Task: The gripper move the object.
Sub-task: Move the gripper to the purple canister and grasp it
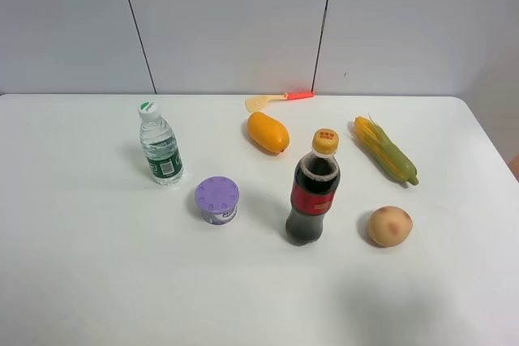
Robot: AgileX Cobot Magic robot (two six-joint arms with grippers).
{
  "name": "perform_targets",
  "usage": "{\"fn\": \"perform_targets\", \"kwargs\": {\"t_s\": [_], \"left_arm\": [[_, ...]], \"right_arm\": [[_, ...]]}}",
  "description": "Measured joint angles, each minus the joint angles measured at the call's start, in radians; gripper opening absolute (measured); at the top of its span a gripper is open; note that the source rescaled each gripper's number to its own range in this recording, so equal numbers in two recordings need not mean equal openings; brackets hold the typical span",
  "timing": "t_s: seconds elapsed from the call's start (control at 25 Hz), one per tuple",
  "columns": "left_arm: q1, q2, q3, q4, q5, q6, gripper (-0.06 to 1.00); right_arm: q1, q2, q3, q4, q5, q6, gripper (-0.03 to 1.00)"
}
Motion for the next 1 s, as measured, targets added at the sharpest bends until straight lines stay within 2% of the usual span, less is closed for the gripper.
{"fn": "perform_targets", "kwargs": {"t_s": [0.52,0.72,0.88,1.0], "left_arm": [[0.000,0.000,-0.004,0.010,0.003,0.001,1.00],[0.000,0.023,-0.110,-0.056,0.077,0.001,1.00],[0.000,0.136,-0.228,-0.139,0.152,0.004,1.00],[0.000,0.250,-0.283,-0.192,0.156,0.027,1.00]], "right_arm": [[0.000,0.000,0.000,0.000,0.000,0.000,1.00],[0.000,0.000,0.000,0.000,0.000,0.000,1.00],[0.000,0.000,0.000,0.000,0.000,0.000,1.00],[0.000,0.000,0.000,0.000,0.000,0.000,1.00]]}}
